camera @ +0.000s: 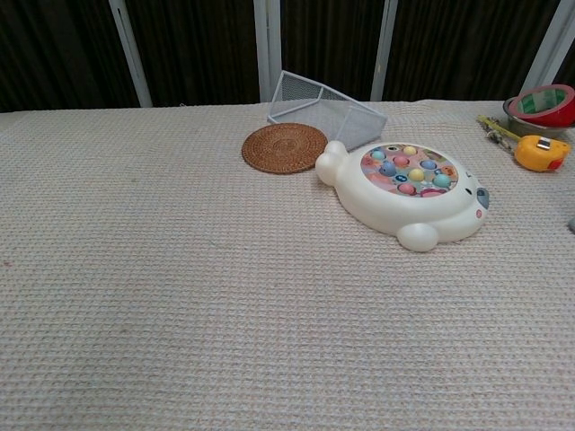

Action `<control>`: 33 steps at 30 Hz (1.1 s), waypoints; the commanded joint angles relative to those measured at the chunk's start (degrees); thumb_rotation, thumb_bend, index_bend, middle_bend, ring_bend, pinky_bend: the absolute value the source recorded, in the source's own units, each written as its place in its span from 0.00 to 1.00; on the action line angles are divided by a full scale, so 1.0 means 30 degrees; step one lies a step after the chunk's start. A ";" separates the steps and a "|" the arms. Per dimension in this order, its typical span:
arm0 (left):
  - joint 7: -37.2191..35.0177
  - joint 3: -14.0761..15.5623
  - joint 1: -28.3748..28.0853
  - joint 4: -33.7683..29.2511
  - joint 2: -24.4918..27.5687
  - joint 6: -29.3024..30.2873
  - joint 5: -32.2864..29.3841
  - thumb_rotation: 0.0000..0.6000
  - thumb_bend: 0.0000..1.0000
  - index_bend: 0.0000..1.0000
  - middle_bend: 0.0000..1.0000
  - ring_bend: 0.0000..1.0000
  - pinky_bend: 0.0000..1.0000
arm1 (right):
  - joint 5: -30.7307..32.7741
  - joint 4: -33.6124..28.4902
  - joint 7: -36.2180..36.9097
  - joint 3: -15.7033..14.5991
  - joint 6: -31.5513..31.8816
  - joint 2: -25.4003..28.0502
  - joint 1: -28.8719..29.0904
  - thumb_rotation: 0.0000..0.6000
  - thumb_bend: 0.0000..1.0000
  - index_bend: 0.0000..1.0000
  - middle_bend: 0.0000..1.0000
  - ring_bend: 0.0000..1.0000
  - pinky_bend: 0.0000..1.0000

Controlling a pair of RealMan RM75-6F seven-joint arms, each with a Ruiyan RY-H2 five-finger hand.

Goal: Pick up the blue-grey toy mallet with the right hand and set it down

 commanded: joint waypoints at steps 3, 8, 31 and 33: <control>0.0208 0.0001 0.0038 -0.0206 0.0120 0.0055 0.0029 1.00 0.06 0.00 0.00 0.00 0.00 | 0.2670 0.2146 0.0824 0.0859 -0.5092 0.0287 0.2516 1.00 0.24 0.16 0.16 0.00 0.00; 0.0477 0.0007 0.0020 -0.0454 0.0237 0.0089 0.0180 1.00 0.06 0.00 0.00 0.00 0.00 | 0.3355 0.3793 0.1136 0.0822 -0.7151 -0.0638 0.3478 1.00 0.24 0.22 0.18 0.02 0.00; 0.0724 -0.0007 -0.0077 -0.0654 0.0348 -0.0353 -0.0082 1.00 0.06 0.00 0.00 0.00 0.00 | 0.3825 0.7638 0.2098 0.0434 -1.0067 -0.3636 0.5086 1.00 0.34 0.32 0.30 0.11 0.00; 0.0701 -0.0018 -0.0096 -0.0623 0.0328 -0.0390 -0.0105 1.00 0.06 0.00 0.00 0.00 0.00 | 0.3863 0.7862 0.2129 0.0416 -1.0141 -0.3808 0.5122 1.00 0.35 0.33 0.31 0.12 0.00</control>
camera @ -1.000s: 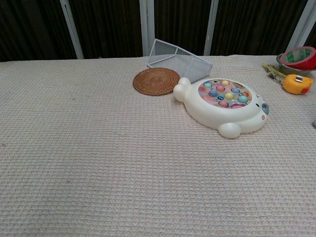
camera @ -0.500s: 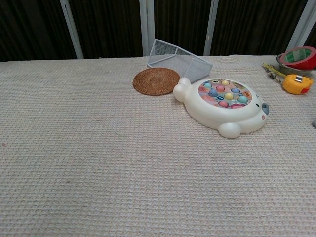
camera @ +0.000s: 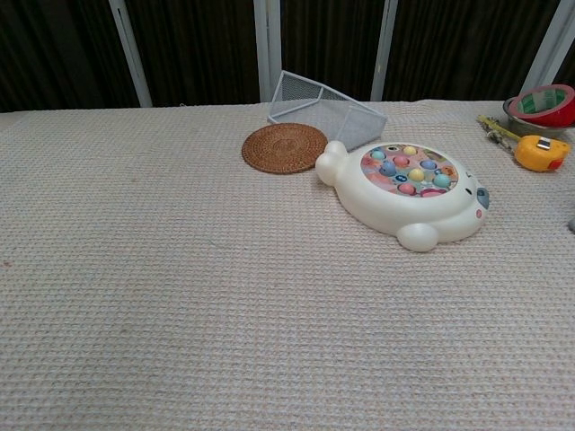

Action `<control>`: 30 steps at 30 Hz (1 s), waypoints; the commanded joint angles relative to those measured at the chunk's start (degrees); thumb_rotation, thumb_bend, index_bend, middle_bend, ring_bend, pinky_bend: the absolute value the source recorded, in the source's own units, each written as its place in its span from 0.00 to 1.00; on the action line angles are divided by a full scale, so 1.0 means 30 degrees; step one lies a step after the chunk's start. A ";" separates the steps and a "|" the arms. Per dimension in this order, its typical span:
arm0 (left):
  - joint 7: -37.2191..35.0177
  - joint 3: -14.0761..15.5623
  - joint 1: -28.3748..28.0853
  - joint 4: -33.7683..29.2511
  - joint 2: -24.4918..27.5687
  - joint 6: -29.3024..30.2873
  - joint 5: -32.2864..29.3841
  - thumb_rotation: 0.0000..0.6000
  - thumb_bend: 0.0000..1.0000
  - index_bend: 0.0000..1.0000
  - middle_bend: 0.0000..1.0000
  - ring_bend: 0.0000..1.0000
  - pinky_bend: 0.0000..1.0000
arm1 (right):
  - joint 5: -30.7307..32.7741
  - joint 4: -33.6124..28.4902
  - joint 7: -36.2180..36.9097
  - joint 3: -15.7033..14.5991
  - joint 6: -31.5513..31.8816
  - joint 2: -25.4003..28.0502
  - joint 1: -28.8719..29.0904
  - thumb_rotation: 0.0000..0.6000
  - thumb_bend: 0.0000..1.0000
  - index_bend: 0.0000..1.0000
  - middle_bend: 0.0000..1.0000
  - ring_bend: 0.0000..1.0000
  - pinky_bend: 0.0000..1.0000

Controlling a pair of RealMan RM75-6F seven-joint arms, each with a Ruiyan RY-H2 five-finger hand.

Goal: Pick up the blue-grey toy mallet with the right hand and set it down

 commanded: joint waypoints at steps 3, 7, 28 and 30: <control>0.0000 -0.0019 -0.0040 0.0030 -0.0020 -0.0081 -0.0045 1.00 0.06 0.00 0.00 0.00 0.00 | 0.0067 0.0605 0.0096 -0.0061 -0.0147 -0.0462 0.0096 1.00 0.37 0.35 0.33 0.13 0.00; 0.0019 -0.0025 -0.0056 0.0033 -0.0039 -0.0163 -0.0125 1.00 0.06 0.00 0.00 0.00 0.00 | 0.0040 0.1078 0.0284 -0.0093 -0.0229 -0.0731 0.0122 1.00 0.39 0.38 0.35 0.15 0.00; 0.0045 -0.0018 -0.0024 0.0081 -0.0151 -0.0243 -0.0295 1.00 0.06 0.00 0.00 0.00 0.00 | -0.0889 0.2233 0.1408 -0.0361 0.0140 -0.1271 0.0006 1.00 0.48 0.44 0.40 0.18 0.00; 0.0051 -0.0014 -0.0014 0.0098 -0.0158 -0.0256 -0.0327 1.00 0.06 0.00 0.00 0.00 0.00 | -0.0954 0.2302 0.1479 -0.0401 0.0162 -0.1287 -0.0020 1.00 0.48 0.44 0.40 0.19 0.00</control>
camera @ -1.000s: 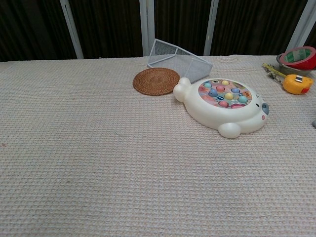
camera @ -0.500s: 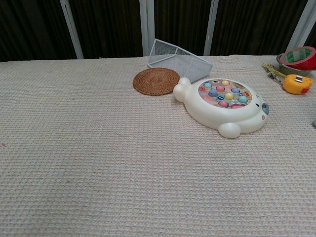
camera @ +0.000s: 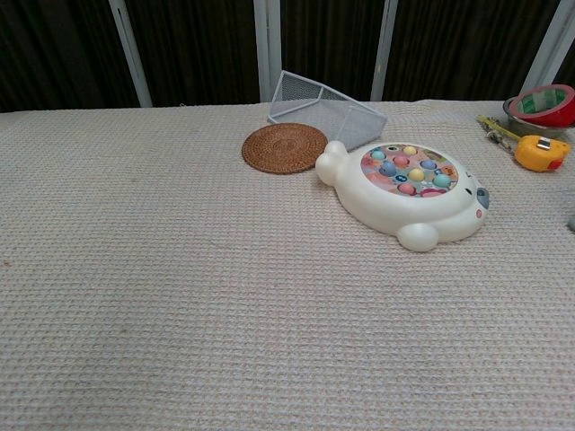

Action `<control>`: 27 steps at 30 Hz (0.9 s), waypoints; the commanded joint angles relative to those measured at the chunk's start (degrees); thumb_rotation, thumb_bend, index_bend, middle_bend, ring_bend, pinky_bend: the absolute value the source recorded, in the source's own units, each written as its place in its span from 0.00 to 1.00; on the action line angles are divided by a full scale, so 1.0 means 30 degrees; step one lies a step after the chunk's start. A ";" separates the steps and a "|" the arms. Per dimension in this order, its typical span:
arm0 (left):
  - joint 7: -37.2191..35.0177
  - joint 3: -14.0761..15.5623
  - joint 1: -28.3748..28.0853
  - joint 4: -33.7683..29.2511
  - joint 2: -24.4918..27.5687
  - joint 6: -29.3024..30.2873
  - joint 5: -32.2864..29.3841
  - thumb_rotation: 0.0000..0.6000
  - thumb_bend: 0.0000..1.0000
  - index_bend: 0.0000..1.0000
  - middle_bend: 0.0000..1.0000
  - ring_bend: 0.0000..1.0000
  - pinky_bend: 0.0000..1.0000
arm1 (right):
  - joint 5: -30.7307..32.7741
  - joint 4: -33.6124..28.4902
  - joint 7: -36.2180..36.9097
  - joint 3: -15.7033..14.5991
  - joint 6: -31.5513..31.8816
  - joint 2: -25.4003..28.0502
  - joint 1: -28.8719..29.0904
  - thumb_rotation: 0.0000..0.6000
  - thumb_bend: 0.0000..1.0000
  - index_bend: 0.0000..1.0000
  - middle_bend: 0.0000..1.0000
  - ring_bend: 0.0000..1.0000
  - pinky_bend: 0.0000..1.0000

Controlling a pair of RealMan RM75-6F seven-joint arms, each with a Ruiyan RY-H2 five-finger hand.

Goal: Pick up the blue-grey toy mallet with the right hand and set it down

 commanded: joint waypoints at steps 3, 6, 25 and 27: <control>0.0006 0.0008 0.0013 0.0013 -0.0005 -0.0020 -0.0038 1.00 0.06 0.00 0.00 0.00 0.00 | -0.0076 0.0161 0.0168 -0.0063 -0.0007 -0.0055 -0.0048 1.00 0.48 0.45 0.41 0.19 0.00; 0.0010 0.0000 0.0020 0.0001 -0.0009 -0.0020 -0.0065 1.00 0.06 0.00 0.00 0.00 0.00 | -0.0133 0.0255 0.0304 -0.0066 0.0053 -0.0119 -0.0073 1.00 0.49 0.46 0.42 0.20 0.00; -0.0070 0.0067 0.0123 0.0121 -0.0036 -0.0046 -0.0196 1.00 0.06 0.00 0.00 0.00 0.00 | -0.0670 0.1128 0.1165 -0.0162 0.0726 -0.0782 -0.0291 1.00 0.51 0.54 0.48 0.26 0.02; -0.0083 0.0059 0.0115 0.0143 -0.0057 -0.0061 -0.0207 1.00 0.06 0.00 0.00 0.00 0.00 | -0.0715 0.1217 0.1266 -0.0158 0.0785 -0.0846 -0.0303 1.00 0.51 0.55 0.49 0.27 0.02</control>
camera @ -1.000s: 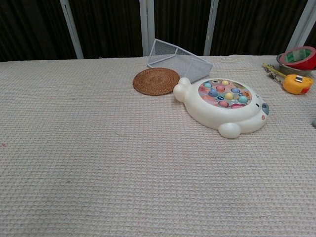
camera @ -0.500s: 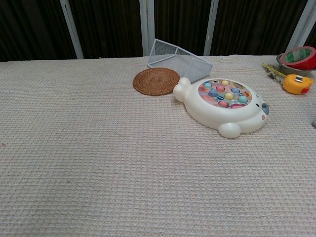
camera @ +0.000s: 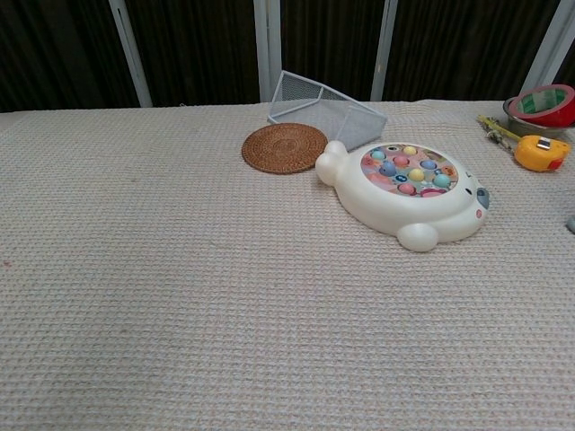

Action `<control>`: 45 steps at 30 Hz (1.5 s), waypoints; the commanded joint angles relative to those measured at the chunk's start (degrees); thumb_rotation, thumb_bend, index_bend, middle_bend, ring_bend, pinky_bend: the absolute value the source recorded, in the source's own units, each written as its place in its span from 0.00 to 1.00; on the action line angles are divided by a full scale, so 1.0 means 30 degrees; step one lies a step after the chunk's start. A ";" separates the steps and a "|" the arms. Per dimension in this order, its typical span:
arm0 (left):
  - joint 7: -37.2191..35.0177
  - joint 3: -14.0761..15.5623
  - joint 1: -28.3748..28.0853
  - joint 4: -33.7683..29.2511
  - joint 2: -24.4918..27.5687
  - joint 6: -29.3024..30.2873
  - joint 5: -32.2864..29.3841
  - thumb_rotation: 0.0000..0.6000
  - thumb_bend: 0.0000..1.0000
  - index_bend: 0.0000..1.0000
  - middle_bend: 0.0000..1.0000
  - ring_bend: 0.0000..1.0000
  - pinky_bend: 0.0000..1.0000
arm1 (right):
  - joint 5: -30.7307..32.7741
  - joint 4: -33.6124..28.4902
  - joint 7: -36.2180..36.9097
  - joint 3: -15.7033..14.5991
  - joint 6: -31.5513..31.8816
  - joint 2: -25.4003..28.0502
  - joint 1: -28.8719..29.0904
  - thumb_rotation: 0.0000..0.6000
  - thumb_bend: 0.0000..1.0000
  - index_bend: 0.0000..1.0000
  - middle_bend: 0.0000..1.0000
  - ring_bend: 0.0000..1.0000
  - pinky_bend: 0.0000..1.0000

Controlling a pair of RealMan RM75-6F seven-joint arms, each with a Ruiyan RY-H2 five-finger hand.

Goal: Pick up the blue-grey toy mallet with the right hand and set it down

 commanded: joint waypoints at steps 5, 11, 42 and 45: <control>-0.0038 -0.0008 -0.0022 0.0058 -0.0043 -0.0098 -0.0082 1.00 0.06 0.00 0.00 0.00 0.00 | -0.0134 0.0314 0.0278 -0.0005 0.0133 -0.0236 -0.0027 1.00 0.52 0.59 0.52 0.30 0.05; -0.0163 -0.0015 -0.0027 0.0189 -0.0075 -0.0198 -0.0210 1.00 0.06 0.00 0.00 0.00 0.00 | -0.0347 0.0671 0.0662 0.0066 0.0558 -0.0535 -0.0063 1.00 0.56 0.67 0.58 0.36 0.09; 0.0307 -0.0189 -0.0657 -0.0108 -0.0138 -0.0963 -0.0133 1.00 0.06 0.00 0.00 0.00 0.00 | -0.0499 -0.9891 -0.6194 0.1697 -0.0733 0.5339 0.3933 1.00 0.72 0.92 0.77 0.55 0.22; 0.0258 -0.0242 -0.0730 -0.0072 -0.0141 -0.1099 -0.0287 1.00 0.06 0.00 0.00 0.00 0.00 | 0.1011 -1.0172 -0.8193 0.1800 -0.1482 0.5129 0.4687 1.00 0.72 0.92 0.77 0.56 0.22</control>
